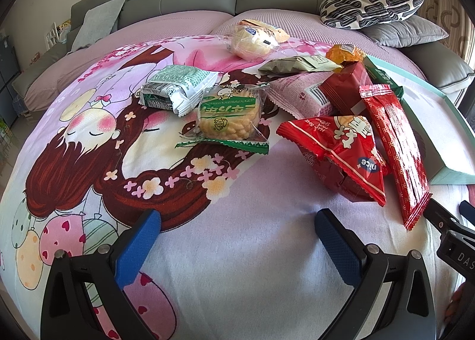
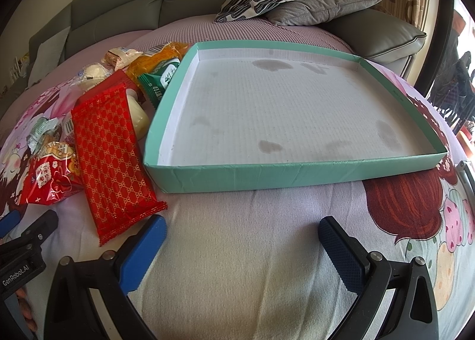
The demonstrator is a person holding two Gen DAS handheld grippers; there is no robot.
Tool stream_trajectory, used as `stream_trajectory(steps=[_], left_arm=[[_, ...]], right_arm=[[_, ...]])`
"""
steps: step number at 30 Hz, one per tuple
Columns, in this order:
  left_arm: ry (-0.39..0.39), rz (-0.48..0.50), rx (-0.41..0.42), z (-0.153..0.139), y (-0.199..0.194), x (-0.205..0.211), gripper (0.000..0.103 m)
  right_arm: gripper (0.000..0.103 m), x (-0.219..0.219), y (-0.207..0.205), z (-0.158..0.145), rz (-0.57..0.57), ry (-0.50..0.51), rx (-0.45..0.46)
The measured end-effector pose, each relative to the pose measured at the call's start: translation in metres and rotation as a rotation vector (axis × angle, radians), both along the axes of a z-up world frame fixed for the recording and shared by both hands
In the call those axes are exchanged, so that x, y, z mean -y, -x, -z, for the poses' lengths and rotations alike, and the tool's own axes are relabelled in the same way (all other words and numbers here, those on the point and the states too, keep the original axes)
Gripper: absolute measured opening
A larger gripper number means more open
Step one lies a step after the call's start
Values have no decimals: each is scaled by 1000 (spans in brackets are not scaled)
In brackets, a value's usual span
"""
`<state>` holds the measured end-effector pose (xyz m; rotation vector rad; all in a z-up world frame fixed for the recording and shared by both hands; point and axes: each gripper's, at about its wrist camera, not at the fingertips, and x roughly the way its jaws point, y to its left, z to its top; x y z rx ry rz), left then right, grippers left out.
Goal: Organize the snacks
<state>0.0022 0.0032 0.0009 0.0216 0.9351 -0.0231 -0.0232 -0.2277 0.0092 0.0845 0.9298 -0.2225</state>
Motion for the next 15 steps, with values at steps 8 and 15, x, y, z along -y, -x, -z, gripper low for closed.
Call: stream_trajectory(steps=[8,15], left_arm=[[70,13,-12,-27,4,-10,103],[153,-18,38,-75,2,-21,103]], right_arm=[[103,-4,16,-19,-34,-12,44],[103,-19,14,-71,-113,-27,142]])
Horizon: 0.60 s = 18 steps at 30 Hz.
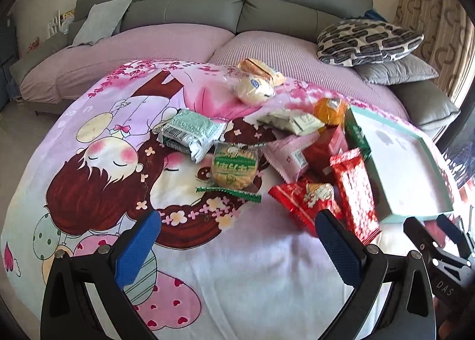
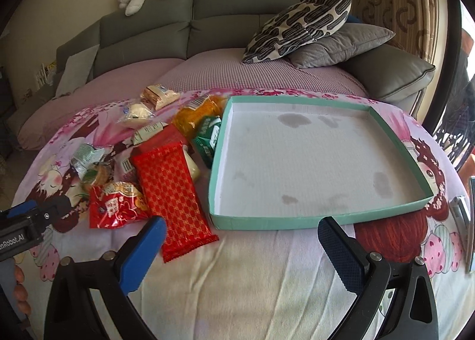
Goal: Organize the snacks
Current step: 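Grasp the red 'nice' bag with the left tool while the right tool grasps the red patterned bar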
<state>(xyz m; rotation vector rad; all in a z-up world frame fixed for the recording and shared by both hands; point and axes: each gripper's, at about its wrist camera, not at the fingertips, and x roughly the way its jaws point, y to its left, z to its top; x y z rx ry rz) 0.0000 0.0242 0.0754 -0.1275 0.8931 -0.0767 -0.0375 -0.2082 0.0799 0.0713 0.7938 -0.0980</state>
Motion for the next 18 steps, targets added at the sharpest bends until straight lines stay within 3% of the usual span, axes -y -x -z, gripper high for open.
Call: stream_trajectory(steps=[4,10,18], left_arm=[[43,-39,3,-11,-14,1,103],[-76,-127,-20,-21,-36,13,103],[-36,-90,-54,-14,-57,36,103]], right_arm=[[103,-4,-16,-16,-22,-19,10],[103,7,-49,-32,10,-12,4],[96,24,-69,-29,14,5,-26]])
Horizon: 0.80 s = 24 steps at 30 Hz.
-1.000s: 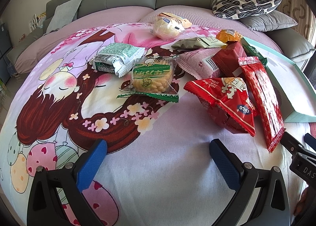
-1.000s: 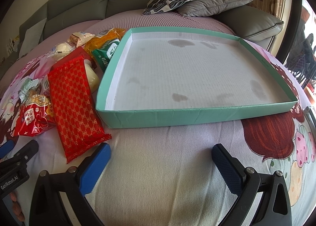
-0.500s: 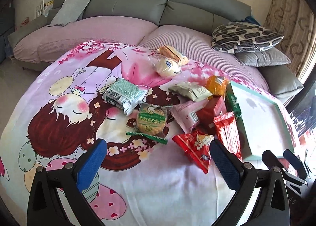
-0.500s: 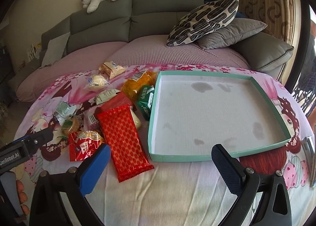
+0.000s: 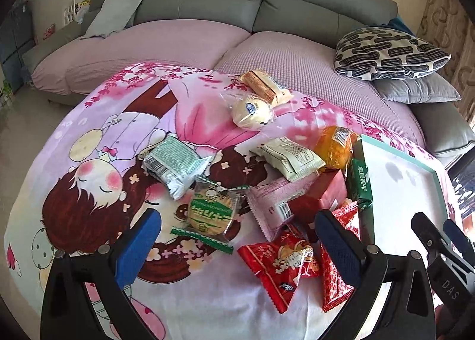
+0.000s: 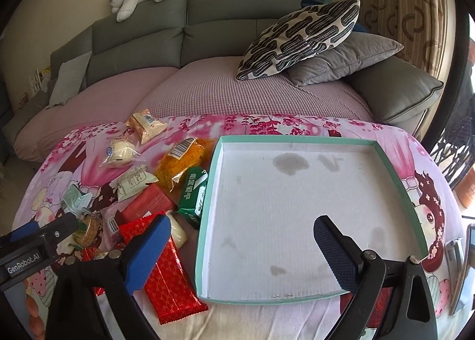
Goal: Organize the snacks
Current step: 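Grasp the red 'nice' bag with the left tool while the right tool grasps the red patterned bar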
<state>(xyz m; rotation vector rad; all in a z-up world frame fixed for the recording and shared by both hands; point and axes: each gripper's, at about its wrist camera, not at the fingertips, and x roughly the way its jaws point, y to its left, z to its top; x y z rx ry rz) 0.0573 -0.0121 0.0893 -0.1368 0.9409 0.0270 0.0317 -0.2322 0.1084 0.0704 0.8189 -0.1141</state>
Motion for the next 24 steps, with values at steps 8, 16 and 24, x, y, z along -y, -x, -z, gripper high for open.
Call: stream_trajectory(steps=[8,16,24], left_arm=[[72,74,-79,31,0,17,83],[225,105,-156,56,3,17,62],[242,71,-154,61,7,7,56]], right_arm=[[86,1,1,12,-28,-51,-21],[76,-12,1,25,-99,-95,-53],[72,-29,3,28,-168,-99,-48]])
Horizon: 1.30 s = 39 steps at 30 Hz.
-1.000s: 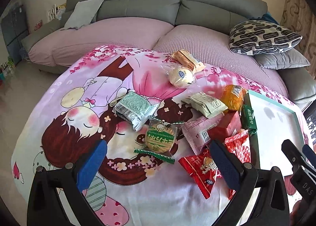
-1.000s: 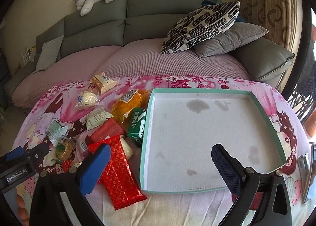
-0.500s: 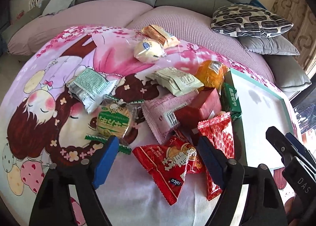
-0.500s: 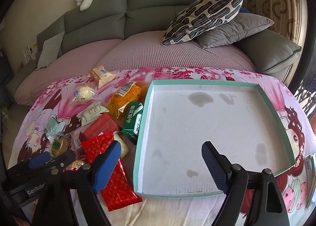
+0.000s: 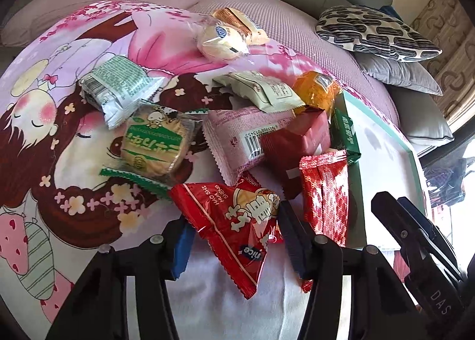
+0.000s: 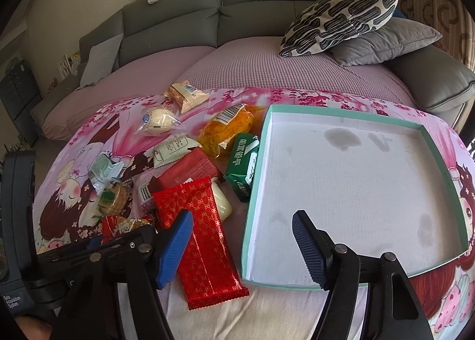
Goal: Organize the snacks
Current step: 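Grasp the red 'nice' bag with the left tool while the right tool grasps the red patterned bar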
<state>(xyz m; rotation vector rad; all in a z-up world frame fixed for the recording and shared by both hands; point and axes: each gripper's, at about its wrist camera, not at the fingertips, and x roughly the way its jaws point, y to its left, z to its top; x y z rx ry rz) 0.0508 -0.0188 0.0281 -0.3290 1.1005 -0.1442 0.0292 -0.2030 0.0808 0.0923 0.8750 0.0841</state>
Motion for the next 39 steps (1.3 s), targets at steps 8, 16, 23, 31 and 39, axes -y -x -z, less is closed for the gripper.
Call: stream_trajectory(steps=[8,16,23,31,39], left_arm=[[13,-59,-1,0,1,-22,56],[34,-81,-15,4,1,-30,56],[33,-81,-17,4,1,-30,56],[14,-72,-12,3,0,-25,56],[27,-51,14,-3,2,-20,54]], right_arm=[[68,-32,1,10,-112,13,-24],[68,-43,-3,26,-131,33,-79],[58,-49,-3,33,-157,34,-109],[55,-51,-4,38,-161,56,-121],[47,-47,-3,32,-156,35,-102]])
